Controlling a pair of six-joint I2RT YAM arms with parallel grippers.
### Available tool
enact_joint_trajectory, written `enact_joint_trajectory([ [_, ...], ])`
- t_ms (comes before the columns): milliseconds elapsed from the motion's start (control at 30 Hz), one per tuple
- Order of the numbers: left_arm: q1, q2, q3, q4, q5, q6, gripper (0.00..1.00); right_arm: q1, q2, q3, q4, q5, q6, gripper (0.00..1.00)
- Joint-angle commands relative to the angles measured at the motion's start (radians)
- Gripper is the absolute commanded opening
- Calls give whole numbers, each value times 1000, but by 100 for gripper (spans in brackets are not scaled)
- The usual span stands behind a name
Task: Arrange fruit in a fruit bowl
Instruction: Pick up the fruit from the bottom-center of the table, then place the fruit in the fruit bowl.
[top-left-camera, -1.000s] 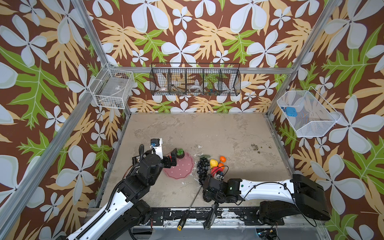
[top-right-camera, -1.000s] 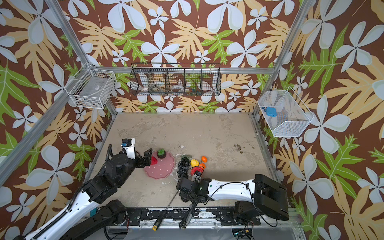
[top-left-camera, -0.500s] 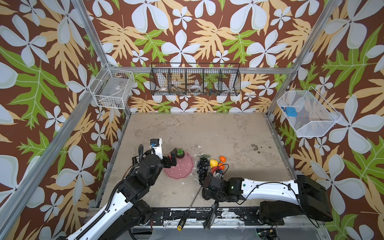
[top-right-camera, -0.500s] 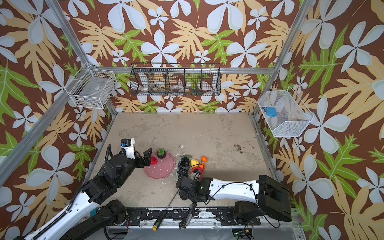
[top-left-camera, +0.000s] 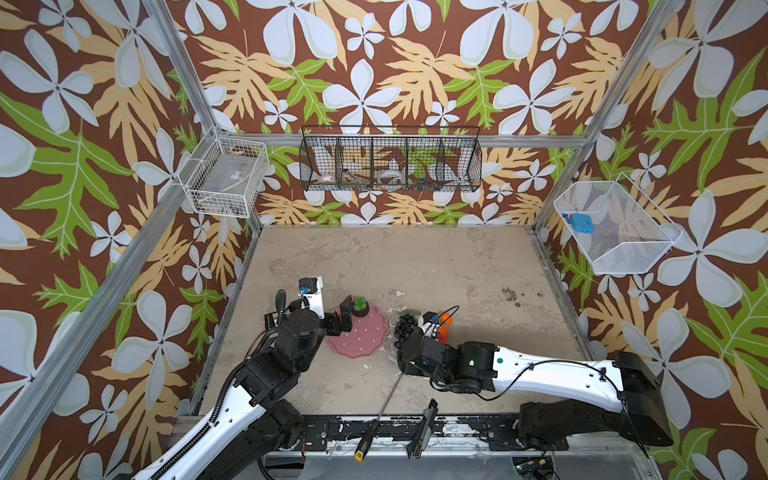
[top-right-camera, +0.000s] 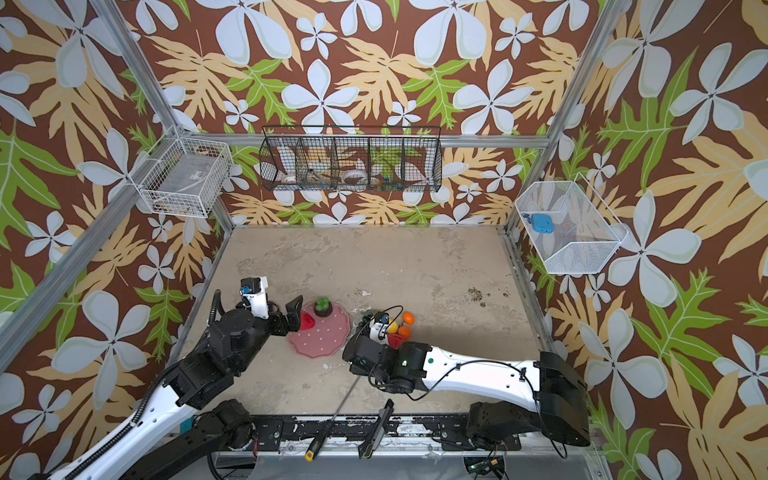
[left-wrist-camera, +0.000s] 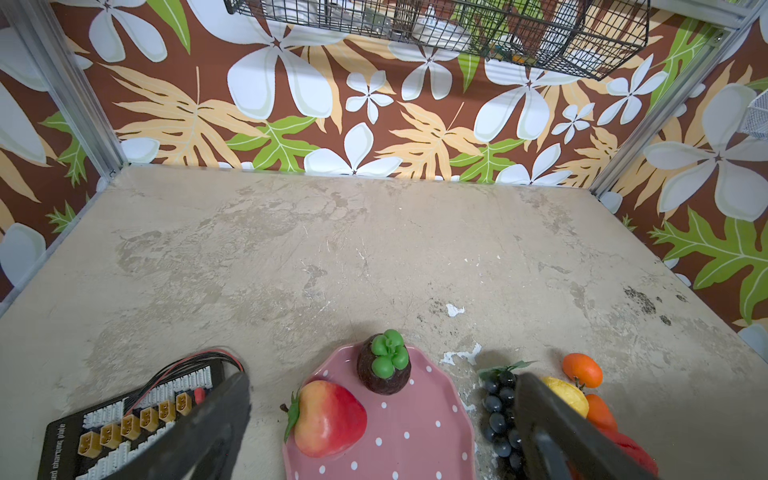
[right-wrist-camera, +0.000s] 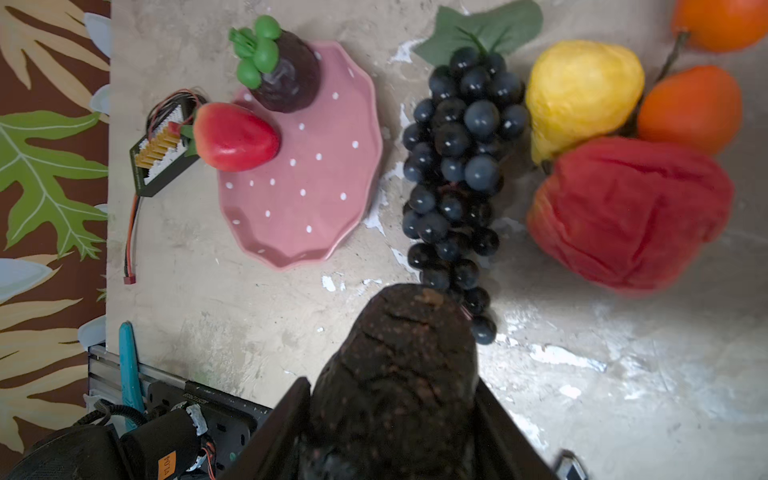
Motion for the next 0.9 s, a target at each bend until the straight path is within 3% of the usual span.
enact_joint_trajectory([
  [0, 2, -27, 4, 14, -57, -8, 100, -1, 43, 59, 43, 95, -212, 55],
  [100, 2, -73, -7, 32, -78, -7, 100, -6, 104, 109, 129, 124, -381, 55],
  [267, 2, -186, -44, 81, -119, 11, 100, -65, 216, 177, 240, 109, -529, 55],
  [500, 2, -297, -81, 124, -165, 24, 100, -125, 384, 276, 263, 103, -549, 56],
  [867, 2, -296, -86, 132, -147, 23, 100, -176, 538, 317, 320, 40, -506, 57],
])
